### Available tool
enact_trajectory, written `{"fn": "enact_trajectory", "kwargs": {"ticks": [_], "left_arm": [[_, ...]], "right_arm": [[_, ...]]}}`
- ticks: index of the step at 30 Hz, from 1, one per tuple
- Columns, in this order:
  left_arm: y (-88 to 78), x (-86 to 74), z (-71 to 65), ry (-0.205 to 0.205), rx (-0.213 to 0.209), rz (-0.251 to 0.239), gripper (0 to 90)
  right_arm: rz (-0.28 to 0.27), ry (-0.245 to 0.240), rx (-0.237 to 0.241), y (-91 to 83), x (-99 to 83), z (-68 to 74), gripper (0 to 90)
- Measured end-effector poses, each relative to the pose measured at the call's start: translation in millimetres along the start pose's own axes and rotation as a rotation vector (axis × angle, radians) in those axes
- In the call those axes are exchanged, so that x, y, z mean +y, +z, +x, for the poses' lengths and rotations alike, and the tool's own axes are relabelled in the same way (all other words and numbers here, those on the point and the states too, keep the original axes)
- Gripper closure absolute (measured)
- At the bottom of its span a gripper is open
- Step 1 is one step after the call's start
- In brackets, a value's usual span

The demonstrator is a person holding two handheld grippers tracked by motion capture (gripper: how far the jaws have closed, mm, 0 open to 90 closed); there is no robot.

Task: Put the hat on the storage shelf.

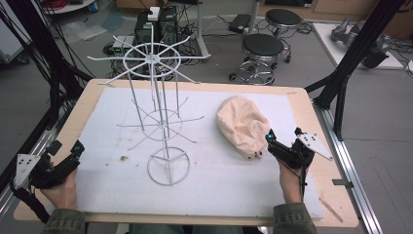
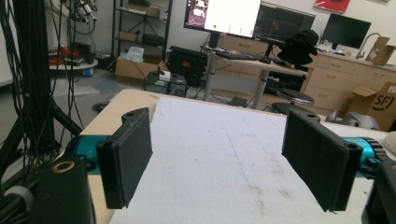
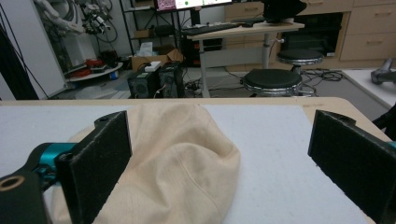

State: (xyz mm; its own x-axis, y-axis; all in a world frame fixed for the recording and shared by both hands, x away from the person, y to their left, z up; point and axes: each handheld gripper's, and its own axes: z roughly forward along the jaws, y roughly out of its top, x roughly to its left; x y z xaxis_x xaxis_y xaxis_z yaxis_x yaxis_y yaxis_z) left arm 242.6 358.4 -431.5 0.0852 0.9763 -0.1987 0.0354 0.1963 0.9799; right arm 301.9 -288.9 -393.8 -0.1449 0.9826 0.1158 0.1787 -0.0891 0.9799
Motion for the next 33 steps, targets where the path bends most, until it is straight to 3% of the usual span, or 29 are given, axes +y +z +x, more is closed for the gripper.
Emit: {"fn": "enact_trajectory", "kwargs": {"ticks": [14, 21, 29, 33], "left_arm": [[-3.7, -1.4, 0.3, 0.000, 0.002, 0.003, 24.3], [1.4, -3.6, -6.9, 0.030, -0.022, 0.021, 24.2], [6.6, -5.2, -9.2, 0.029, -0.031, 0.028, 24.3], [8.4, -4.6, -11.7, 0.025, -0.040, 0.024, 24.3]], "right_arm": [[0.036, -0.040, 0.043, 42.3, 26.1, 23.2, 5.1], [0.075, -0.028, 0.042, 58.8, 30.9, 27.6, 5.1], [0.117, -0.026, 0.054, 74.9, 32.9, 34.0, 5.1], [0.150, -0.037, 0.060, 85.4, 34.4, 44.0, 5.1]]}}
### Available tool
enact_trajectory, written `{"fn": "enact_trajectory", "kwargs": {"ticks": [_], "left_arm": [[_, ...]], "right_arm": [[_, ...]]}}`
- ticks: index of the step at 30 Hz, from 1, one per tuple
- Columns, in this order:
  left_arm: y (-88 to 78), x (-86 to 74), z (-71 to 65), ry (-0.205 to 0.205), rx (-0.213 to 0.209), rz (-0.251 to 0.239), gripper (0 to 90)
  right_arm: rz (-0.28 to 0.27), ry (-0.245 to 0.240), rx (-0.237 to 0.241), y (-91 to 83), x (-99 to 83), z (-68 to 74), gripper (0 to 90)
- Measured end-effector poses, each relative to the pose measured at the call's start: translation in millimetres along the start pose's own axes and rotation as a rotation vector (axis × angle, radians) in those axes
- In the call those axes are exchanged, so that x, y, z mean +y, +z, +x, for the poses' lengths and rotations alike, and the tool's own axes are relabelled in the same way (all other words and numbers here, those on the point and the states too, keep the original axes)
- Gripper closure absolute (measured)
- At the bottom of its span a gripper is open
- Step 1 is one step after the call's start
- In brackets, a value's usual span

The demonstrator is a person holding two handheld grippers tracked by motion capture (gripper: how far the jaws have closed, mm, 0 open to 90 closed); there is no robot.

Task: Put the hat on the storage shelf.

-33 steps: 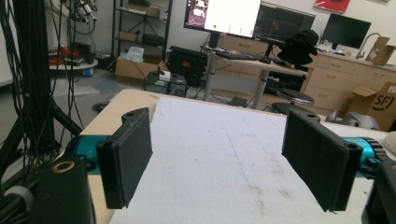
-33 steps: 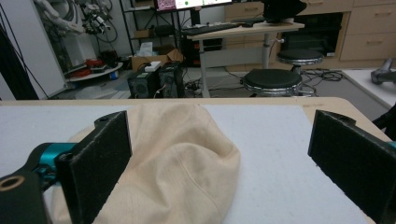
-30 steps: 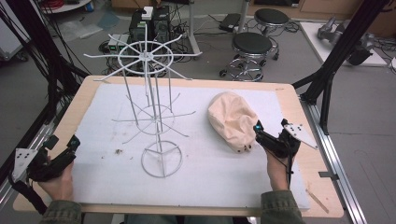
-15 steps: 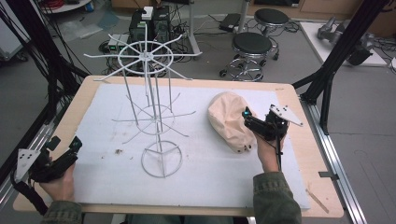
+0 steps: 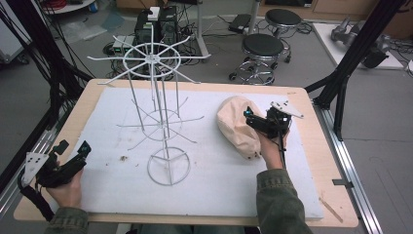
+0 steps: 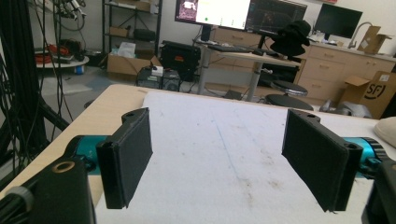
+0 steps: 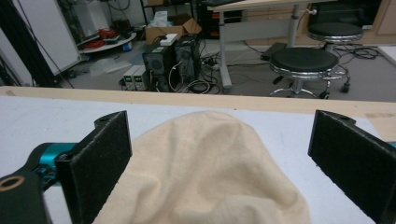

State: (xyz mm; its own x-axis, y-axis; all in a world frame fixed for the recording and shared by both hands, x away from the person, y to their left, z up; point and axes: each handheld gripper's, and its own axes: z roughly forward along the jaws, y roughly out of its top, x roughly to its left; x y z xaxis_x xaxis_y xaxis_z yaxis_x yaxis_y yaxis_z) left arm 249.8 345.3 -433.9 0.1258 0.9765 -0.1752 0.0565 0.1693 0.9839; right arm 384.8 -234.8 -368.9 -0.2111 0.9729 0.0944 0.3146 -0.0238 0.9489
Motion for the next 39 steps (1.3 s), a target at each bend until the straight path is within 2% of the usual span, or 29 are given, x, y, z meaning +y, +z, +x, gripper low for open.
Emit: {"fn": "enact_trajectory", "kwargs": {"ticks": [1, 7, 14, 17, 20, 25, 27, 28, 29, 33, 35, 39], "left_arm": [[0.7, 0.0, -0.5, 0.002, -0.001, 0.001, 24.3], [6.2, -0.8, -3.7, 0.002, -0.017, 0.004, 24.3], [8.0, -0.7, -5.0, 0.002, -0.018, 0.002, 24.1], [8.0, -0.8, -4.8, 0.001, -0.015, 0.000, 24.2], [9.0, -1.2, -5.5, 0.002, -0.019, 0.004, 24.1], [10.1, -1.4, -5.8, 0.005, -0.021, 0.002, 24.2], [10.5, -1.5, -4.9, 0.002, -0.021, 0.006, 24.1], [10.9, -1.5, -4.7, 0.001, -0.020, 0.006, 24.1], [11.3, -1.2, -4.7, 0.001, -0.019, 0.004, 24.1], [12.0, -1.2, -5.0, 0.005, -0.019, 0.005, 24.0], [12.4, -1.5, -5.0, 0.004, -0.021, 0.006, 24.0], [11.7, -0.9, -4.5, 0.000, -0.023, -0.002, 24.0]], "right_arm": [[0.017, -0.020, 0.000, 6.0, 0.5, 5.1, 5.1], [0.059, 0.001, 0.008, 20.1, 1.4, 11.2, 5.1], [0.111, -0.022, 0.041, 38.0, 10.8, 24.2, 5.1], [0.144, -0.030, 0.040, 48.1, 16.1, 31.0, 5.2], [0.143, -0.034, 0.031, 53.2, 17.8, 32.3, 5.2], [0.182, -0.033, 0.040, 68.6, 24.1, 36.0, 5.5], [0.229, -0.022, 0.033, 78.7, 22.8, 33.9, 6.6], [0.229, -0.022, 0.033, 78.7, 22.8, 33.9, 6.6], [0.271, -0.019, 0.026, 85.4, 21.2, 34.2, 6.6], [0.307, -0.039, 0.035, 93.5, 19.9, 37.7, 6.6], [0.338, -0.030, 0.045, 98.3, 17.4, 41.6, 6.6], [0.400, 0.002, 0.036, 108.2, 8.0, 38.7, 6.6]]}}
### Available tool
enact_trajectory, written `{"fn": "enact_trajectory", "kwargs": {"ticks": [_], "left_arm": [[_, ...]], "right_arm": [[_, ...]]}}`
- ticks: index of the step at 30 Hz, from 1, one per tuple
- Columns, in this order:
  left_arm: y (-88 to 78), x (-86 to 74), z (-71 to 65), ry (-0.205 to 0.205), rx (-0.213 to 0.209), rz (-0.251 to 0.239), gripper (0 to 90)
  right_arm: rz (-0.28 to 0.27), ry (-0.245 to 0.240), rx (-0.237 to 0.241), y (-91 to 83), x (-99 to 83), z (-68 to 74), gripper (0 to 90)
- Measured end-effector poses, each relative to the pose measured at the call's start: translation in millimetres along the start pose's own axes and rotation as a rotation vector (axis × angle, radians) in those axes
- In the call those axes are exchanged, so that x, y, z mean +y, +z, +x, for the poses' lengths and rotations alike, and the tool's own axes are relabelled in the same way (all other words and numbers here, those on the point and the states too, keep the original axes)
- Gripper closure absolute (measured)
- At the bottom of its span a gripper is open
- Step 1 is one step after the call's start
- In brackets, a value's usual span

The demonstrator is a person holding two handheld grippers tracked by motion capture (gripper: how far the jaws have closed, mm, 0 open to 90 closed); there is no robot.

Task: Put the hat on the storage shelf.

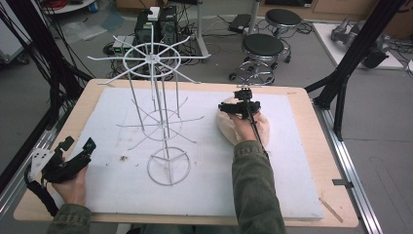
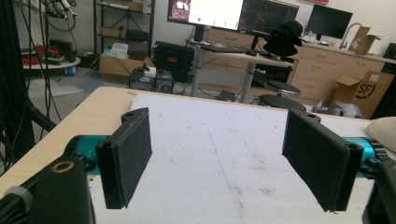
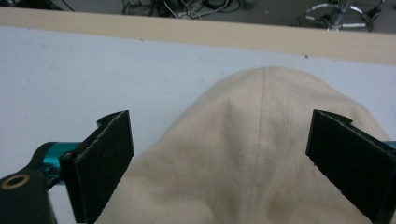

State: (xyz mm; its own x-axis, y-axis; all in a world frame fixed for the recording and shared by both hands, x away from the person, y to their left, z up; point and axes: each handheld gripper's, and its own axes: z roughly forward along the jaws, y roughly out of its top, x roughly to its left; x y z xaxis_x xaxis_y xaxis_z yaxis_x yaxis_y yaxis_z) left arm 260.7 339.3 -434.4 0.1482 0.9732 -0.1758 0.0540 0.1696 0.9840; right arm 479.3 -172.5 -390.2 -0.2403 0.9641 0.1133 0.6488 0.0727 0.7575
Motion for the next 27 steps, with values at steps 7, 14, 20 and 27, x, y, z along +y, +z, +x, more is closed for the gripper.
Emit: {"fn": "enact_trajectory", "kwargs": {"ticks": [7, 14, 20, 27], "left_arm": [[0.7, -0.7, 0.7, 0.001, 0.000, 0.007, 24.0], [0.6, -0.3, 0.2, -0.008, -0.018, 0.001, 24.0], [0.6, -0.2, 0.3, -0.009, -0.019, 0.001, 24.0], [0.7, -0.2, -0.9, -0.005, -0.019, 0.003, 24.0]], "right_arm": [[0.054, 0.036, 0.019, 12.2, -4.9, -3.0, 6.6], [0.095, 0.084, 0.054, 23.5, -10.4, -0.4, 6.7], [0.157, 0.140, 0.058, 33.1, -16.1, -3.2, 8.6], [0.169, 0.120, 0.039, 43.8, -21.0, 1.5, 12.6]]}}
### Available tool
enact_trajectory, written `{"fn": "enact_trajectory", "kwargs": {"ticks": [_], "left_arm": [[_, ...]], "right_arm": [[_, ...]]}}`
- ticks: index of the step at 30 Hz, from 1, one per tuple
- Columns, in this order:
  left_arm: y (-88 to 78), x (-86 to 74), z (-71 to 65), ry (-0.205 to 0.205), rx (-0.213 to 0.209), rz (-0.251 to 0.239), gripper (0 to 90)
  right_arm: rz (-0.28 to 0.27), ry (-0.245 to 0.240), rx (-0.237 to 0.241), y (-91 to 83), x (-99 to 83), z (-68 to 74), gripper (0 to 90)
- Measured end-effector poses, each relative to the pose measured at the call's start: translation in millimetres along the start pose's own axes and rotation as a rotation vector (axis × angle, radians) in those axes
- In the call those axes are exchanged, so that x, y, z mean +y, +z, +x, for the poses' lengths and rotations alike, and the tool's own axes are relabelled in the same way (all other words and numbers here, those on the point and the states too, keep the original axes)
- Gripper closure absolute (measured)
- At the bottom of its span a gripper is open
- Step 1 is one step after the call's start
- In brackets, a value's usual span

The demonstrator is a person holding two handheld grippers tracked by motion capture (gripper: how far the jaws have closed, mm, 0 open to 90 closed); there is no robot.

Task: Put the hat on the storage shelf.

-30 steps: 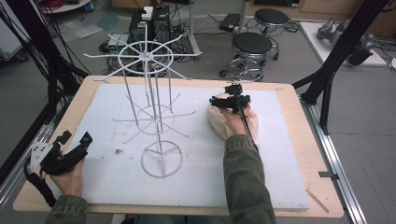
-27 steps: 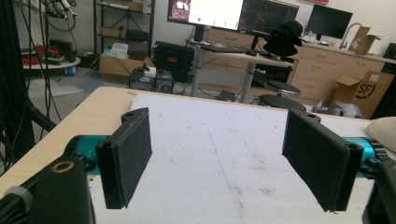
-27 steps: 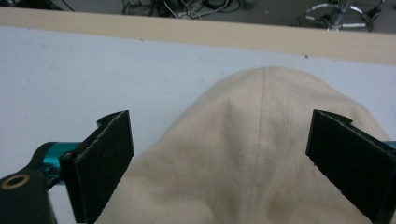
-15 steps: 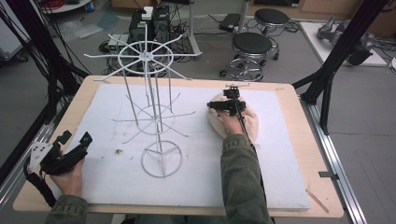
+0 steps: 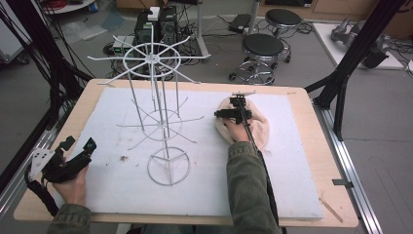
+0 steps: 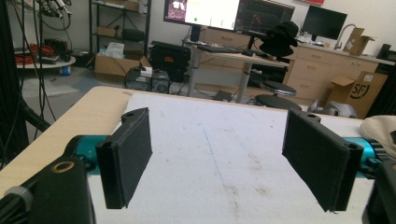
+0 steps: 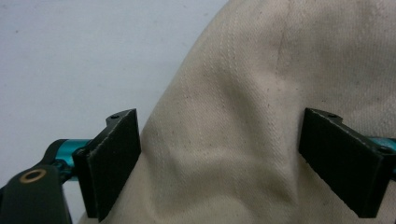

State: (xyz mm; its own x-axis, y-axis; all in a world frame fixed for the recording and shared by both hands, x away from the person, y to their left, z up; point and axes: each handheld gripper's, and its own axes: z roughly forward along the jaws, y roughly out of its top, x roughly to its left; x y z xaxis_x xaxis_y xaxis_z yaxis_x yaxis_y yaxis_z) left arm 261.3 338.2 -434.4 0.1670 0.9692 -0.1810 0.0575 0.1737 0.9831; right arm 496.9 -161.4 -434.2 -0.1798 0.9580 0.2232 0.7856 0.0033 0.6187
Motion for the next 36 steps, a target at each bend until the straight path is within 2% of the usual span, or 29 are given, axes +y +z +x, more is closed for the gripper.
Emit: {"fn": "enact_trajectory", "kwargs": {"ticks": [1, 2, 4, 5, 8, 9, 10, 11, 12, 16, 20, 22, 25, 29, 31, 36], "left_arm": [[0.2, -0.2, 0.0, 0.000, -0.001, 0.001, 24.1], [0.7, -0.5, -0.1, -0.004, -0.004, 0.002, 24.1], [0.9, -1.0, -0.1, -0.003, -0.005, 0.004, 24.0], [1.1, -1.0, -0.2, -0.002, -0.005, 0.004, 24.0], [1.1, -0.7, -0.6, -0.002, -0.006, 0.000, 24.1], [1.1, -0.7, -0.6, -0.002, -0.005, -0.001, 24.1], [1.3, -0.8, -0.4, -0.002, -0.005, 0.000, 24.0], [1.5, -0.9, -0.2, -0.003, -0.004, 0.001, 24.1], [1.8, -1.0, -0.1, -0.003, -0.005, 0.002, 24.1], [2.6, -1.0, -0.7, -0.001, -0.006, 0.002, 24.0], [3.0, -1.2, -1.4, 0.001, -0.006, 0.003, 24.0], [2.7, -1.2, -0.6, -0.001, -0.005, 0.002, 24.1], [2.0, -1.2, 1.2, -0.004, 0.000, 0.000, 24.0], [1.6, -1.4, 3.0, -0.007, 0.004, 0.001, 24.1], [1.7, -1.4, 3.0, -0.006, 0.005, 0.003, 24.0], [1.1, -1.2, 2.0, -0.002, 0.001, 0.001, 24.1]], "right_arm": [[0.004, -0.028, -0.030, 1.8, -1.3, 2.2, 14.1], [0.004, -0.028, -0.030, 1.8, -1.3, 2.2, 14.1], [0.003, -0.065, -0.062, 2.3, -3.0, 7.6, 18.0], [0.003, -0.065, -0.062, 2.3, -3.0, 7.6, 18.0], [0.004, -0.070, -0.072, 1.6, -3.4, 10.1, 27.1], [0.004, -0.070, -0.072, 1.6, -3.4, 10.1, 27.1], [0.002, -0.081, -0.071, 0.8, -3.7, 12.8, 36.5], [0.007, -0.081, -0.067, 0.3, -3.8, 14.0, 40.6], [0.007, -0.081, -0.067, 0.3, -3.8, 14.0, 40.6], [0.022, -0.057, -0.026, -2.0, -2.6, 12.4, 57.7], [0.036, 0.025, 0.058, -3.4, -0.4, 8.1, 77.2], [0.039, 0.034, 0.067, -3.8, -0.2, 7.7, 78.2], [0.048, 0.062, 0.106, -5.4, 1.2, 1.9, 79.1], [0.053, 0.040, 0.112, -7.2, 1.5, 0.9, 79.5], [0.062, 0.014, 0.119, -9.0, 1.5, 0.6, 79.4], [0.068, 0.000, 0.126, -11.2, 1.9, -0.3, 79.6]]}}
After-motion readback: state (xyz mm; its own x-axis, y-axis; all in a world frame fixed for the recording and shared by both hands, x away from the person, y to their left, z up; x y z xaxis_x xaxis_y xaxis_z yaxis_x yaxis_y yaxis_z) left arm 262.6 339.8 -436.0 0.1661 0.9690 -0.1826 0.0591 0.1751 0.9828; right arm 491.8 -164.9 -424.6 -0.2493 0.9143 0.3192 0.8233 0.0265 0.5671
